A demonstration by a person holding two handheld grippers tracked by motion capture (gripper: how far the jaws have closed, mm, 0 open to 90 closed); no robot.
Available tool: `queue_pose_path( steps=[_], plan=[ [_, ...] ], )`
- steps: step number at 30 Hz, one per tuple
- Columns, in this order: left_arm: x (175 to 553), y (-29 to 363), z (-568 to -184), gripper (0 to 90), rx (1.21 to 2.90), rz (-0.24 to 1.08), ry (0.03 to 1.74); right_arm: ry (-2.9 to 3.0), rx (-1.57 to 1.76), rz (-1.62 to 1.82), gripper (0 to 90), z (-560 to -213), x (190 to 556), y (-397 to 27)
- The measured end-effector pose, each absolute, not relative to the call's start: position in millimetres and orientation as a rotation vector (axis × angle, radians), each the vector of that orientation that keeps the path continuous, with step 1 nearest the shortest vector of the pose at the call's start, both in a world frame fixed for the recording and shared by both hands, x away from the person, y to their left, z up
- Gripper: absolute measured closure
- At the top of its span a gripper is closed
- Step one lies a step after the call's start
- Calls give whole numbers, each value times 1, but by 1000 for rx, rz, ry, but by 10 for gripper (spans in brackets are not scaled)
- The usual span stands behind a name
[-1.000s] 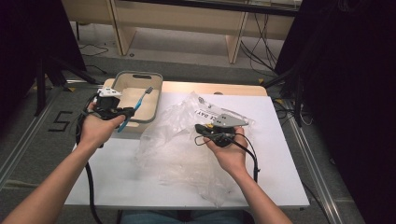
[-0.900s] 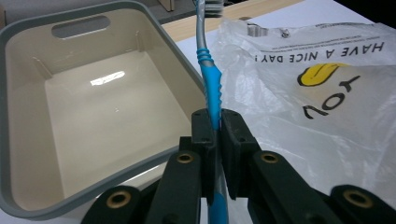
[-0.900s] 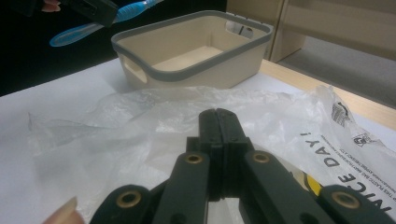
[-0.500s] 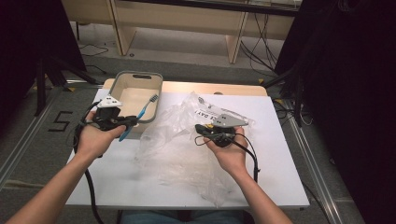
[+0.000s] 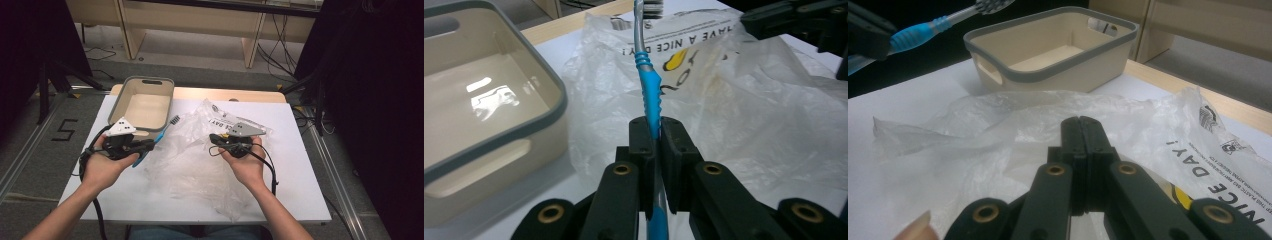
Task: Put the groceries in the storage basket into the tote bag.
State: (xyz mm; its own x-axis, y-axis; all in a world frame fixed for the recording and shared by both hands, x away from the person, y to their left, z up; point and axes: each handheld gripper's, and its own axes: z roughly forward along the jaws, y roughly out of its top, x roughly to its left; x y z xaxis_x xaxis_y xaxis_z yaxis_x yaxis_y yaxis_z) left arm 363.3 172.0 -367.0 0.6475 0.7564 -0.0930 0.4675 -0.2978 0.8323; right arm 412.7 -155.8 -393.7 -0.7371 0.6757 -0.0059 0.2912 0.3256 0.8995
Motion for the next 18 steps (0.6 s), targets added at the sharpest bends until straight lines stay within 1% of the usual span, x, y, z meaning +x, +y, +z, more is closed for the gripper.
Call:
queue_pose_path(
  steps=[10,18],
  plan=[
    [342,159,-379,840,1982,354,910,2216,861,1383,900,-394,412,-156],
    [332,143,-385,840,2039,323,856,2216,865,1385,900,-395,413,-156]
  ],
)
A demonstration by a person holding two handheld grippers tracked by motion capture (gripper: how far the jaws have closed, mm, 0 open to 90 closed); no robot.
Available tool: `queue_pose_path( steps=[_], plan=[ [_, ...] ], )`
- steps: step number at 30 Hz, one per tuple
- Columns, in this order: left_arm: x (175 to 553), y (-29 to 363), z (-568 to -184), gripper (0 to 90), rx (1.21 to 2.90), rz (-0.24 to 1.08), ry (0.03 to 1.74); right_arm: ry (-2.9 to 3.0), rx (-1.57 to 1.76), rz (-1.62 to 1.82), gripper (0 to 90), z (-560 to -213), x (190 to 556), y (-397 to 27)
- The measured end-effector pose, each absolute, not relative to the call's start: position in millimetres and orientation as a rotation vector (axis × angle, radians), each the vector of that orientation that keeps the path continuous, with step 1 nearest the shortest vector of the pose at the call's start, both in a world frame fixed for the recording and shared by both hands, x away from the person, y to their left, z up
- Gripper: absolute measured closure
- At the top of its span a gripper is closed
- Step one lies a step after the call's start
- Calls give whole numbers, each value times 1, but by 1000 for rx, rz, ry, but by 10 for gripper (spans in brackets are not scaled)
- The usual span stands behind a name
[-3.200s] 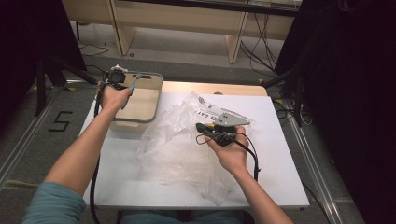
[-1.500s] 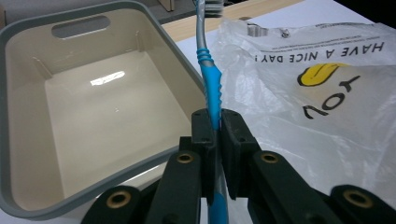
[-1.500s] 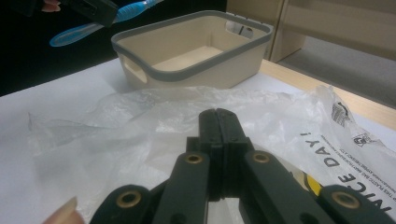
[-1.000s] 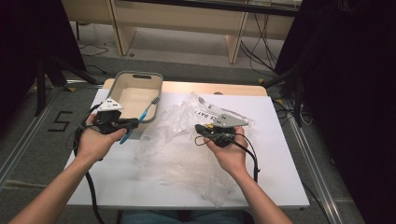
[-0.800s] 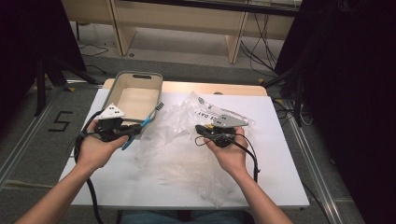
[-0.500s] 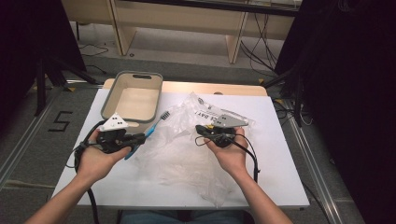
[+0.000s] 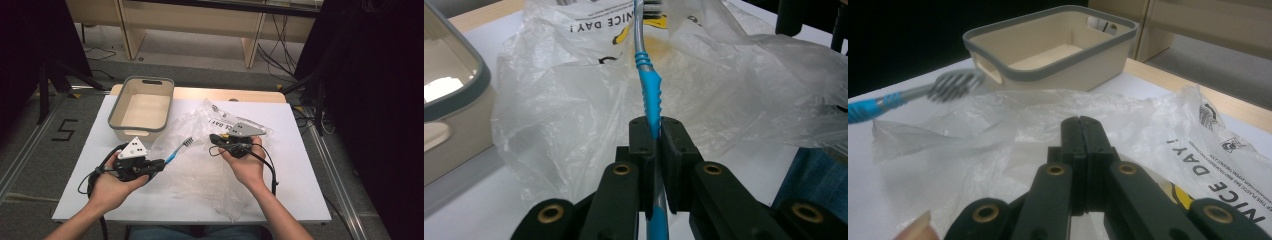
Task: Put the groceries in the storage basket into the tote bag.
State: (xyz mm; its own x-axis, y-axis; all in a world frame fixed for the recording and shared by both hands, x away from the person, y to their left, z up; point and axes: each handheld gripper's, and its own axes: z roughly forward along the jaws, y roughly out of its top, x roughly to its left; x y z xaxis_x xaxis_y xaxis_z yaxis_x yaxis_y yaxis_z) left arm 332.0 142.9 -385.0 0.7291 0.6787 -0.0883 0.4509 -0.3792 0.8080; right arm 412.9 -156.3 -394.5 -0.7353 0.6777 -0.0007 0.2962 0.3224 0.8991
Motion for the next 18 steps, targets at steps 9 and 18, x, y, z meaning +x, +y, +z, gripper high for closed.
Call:
queue_pose_path(
  steps=[9,18],
  plan=[
    [330,123,-397,840,2113,307,813,2214,867,1388,900,-394,413,-156],
    [337,99,-411,840,2183,282,819,2210,866,1399,900,-393,411,-156]
  ],
)
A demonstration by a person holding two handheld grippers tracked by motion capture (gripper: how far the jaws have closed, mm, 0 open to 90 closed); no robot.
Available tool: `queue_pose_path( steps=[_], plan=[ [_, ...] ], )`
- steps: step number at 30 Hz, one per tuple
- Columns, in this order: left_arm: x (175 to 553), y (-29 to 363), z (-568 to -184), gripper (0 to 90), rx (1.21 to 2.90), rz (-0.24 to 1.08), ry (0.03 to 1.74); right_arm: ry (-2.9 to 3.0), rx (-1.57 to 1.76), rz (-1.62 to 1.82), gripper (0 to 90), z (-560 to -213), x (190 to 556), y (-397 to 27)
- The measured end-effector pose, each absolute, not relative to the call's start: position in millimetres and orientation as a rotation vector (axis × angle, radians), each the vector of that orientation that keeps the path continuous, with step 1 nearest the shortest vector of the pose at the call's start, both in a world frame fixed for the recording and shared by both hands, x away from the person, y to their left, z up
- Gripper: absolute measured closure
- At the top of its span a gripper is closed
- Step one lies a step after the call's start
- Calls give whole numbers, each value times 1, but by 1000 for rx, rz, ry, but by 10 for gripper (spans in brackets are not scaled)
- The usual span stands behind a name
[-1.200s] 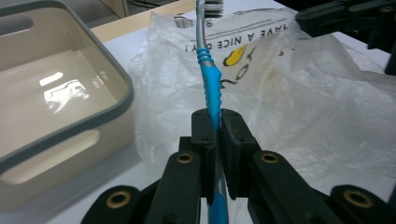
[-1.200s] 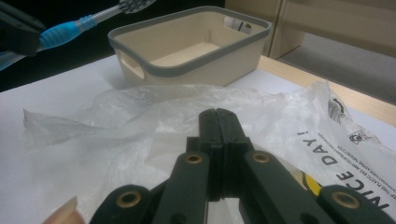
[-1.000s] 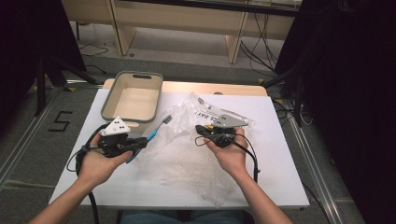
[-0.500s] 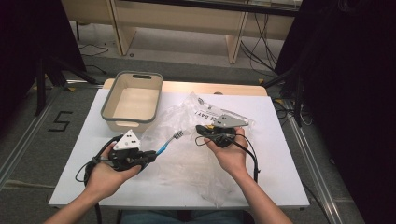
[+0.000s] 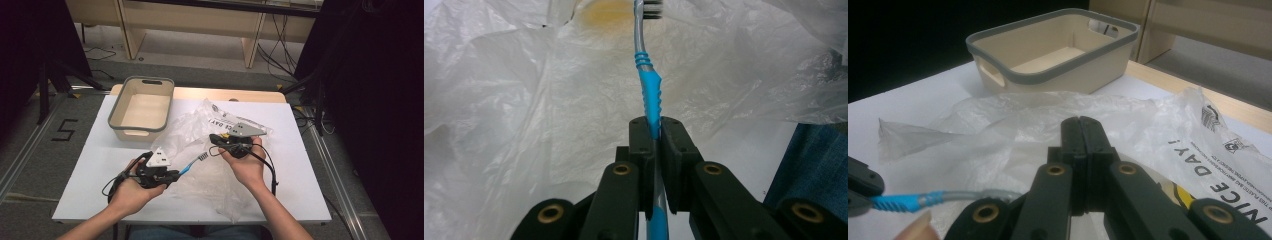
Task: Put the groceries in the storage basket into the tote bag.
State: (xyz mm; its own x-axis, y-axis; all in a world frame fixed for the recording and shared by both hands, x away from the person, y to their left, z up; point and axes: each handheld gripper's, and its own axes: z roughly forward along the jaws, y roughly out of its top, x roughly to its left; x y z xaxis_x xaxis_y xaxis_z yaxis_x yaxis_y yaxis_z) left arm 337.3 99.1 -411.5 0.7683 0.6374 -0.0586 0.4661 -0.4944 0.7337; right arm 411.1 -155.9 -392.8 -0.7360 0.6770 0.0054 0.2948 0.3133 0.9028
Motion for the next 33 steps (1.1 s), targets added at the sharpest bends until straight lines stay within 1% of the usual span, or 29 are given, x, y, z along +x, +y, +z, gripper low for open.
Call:
queue_pose_path(
  steps=[6,13,16,33],
  plan=[
    [348,82,-416,839,2217,335,842,2212,860,1404,900,-393,410,-155],
    [362,69,-424,839,2251,349,864,2213,859,1406,900,-392,410,-155],
    [366,65,-427,839,2265,379,873,2212,863,1408,900,-392,410,-155],
    [392,37,-445,839,2238,344,939,2216,859,1411,900,-392,410,-155]
  ],
)
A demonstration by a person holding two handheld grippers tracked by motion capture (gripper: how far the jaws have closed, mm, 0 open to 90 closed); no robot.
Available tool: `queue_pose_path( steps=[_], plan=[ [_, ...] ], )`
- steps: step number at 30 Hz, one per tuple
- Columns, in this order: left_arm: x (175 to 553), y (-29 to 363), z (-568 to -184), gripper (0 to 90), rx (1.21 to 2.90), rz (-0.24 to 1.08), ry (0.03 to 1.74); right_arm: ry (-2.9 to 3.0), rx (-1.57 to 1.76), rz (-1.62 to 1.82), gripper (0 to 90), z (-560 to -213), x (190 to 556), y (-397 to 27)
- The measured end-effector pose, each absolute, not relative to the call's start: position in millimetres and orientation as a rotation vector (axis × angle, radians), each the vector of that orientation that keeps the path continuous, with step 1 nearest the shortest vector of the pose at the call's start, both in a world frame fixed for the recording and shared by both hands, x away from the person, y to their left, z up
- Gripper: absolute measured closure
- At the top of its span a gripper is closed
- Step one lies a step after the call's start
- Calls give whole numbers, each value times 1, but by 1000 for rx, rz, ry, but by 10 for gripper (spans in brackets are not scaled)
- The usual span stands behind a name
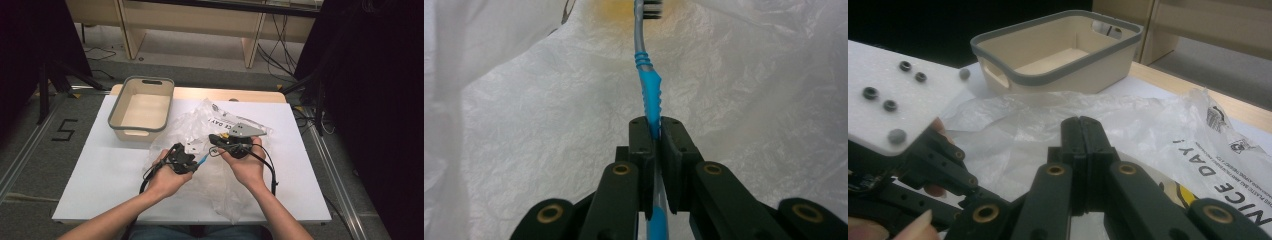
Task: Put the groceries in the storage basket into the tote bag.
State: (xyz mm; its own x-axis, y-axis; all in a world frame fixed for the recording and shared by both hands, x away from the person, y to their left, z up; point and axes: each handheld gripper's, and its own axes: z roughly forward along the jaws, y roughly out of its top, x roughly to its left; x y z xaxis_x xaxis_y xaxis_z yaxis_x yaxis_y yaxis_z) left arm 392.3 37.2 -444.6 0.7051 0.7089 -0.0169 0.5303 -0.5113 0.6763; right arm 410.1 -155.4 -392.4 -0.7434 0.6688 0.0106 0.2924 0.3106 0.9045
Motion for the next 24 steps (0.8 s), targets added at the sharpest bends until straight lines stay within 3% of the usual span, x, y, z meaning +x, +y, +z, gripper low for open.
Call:
queue_pose_path(
  steps=[24],
  plan=[
    [406,21,-451,837,2126,385,946,2218,866,1406,900,-393,411,-157]
  ],
)
